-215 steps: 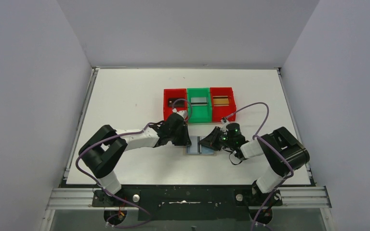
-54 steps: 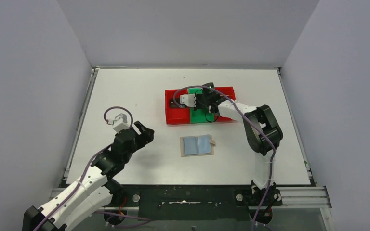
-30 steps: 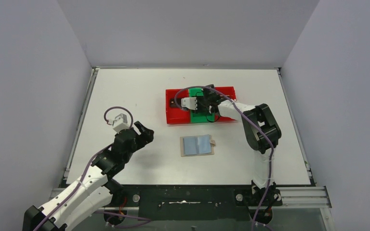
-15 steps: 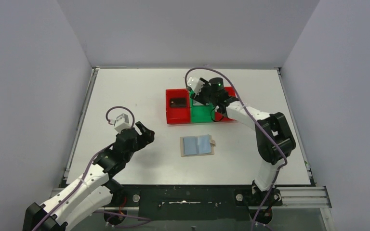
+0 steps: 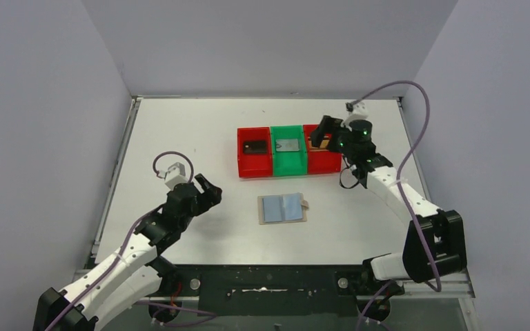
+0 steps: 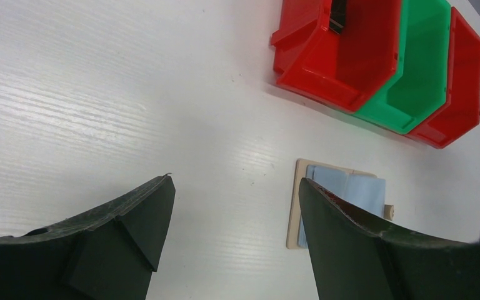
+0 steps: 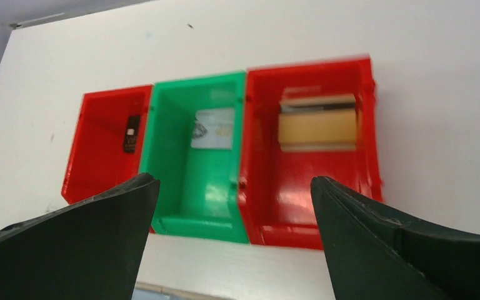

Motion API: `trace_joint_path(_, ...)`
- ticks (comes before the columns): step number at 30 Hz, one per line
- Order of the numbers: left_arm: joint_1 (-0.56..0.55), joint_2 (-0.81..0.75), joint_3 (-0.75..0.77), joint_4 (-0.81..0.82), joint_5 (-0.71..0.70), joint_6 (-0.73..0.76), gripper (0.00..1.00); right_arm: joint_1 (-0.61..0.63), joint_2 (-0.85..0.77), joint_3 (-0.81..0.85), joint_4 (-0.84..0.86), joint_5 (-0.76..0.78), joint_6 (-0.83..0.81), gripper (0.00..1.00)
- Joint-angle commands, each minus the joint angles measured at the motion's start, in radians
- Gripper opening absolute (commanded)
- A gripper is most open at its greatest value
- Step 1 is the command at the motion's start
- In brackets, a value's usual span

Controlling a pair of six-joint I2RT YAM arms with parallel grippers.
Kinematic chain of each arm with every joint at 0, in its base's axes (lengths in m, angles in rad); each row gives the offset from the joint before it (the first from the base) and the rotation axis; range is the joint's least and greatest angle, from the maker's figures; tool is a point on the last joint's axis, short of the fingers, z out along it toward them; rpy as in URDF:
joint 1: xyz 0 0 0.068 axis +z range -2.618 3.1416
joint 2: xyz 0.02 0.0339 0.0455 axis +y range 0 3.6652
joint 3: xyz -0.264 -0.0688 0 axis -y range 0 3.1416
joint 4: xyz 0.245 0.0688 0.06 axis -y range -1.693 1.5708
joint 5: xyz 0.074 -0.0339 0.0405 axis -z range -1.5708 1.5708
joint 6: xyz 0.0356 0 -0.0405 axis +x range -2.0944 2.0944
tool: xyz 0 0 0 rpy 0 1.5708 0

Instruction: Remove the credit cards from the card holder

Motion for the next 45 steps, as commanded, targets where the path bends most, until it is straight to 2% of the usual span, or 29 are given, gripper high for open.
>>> trace_joint_path(1,0.013,0.0,0.037,0.071,0.009,0.005,0.73,-0.08,-0.134,-0.208,0.039,-0.149,0.323,0.98)
trace_joint_path(4,0.015,0.01,0.034,0.083,0.01,0.003,0.73,-0.039,-0.161,-0.249,-0.019,-0.126,0.326,0.98)
trace_joint_path(6,0.017,0.022,0.037,0.091,0.01,0.001,0.74,0.02,-0.174,-0.275,-0.043,-0.056,0.342,0.98)
trace_joint_path(10,0.018,0.052,0.059,0.085,-0.01,0.019,0.78,0.225,-0.208,-0.33,-0.062,0.246,0.368,0.98)
trace_joint_path(12,0.025,0.07,0.077,0.067,-0.025,0.023,0.84,0.296,-0.2,-0.305,-0.166,0.38,0.457,0.98)
trace_joint_path(13,0.029,0.076,0.086,0.061,-0.028,0.027,0.86,0.306,-0.191,-0.293,-0.203,0.39,0.494,0.98)
trace_joint_path(16,0.043,0.091,0.103,0.052,-0.034,0.034,0.92,0.37,-0.153,-0.252,-0.229,0.42,0.434,0.98)
trace_joint_path(22,0.06,0.101,0.095,0.075,-0.014,0.023,0.93,0.44,-0.027,-0.151,-0.293,0.403,0.387,0.99)
trace_joint_path(30,0.068,0.068,0.078,0.061,-0.017,0.012,0.93,0.491,0.114,-0.077,-0.304,0.332,0.407,0.81)
trace_joint_path(45,0.078,0.032,0.055,0.031,-0.035,-0.008,0.94,0.595,0.26,0.015,-0.385,0.364,0.436,0.73)
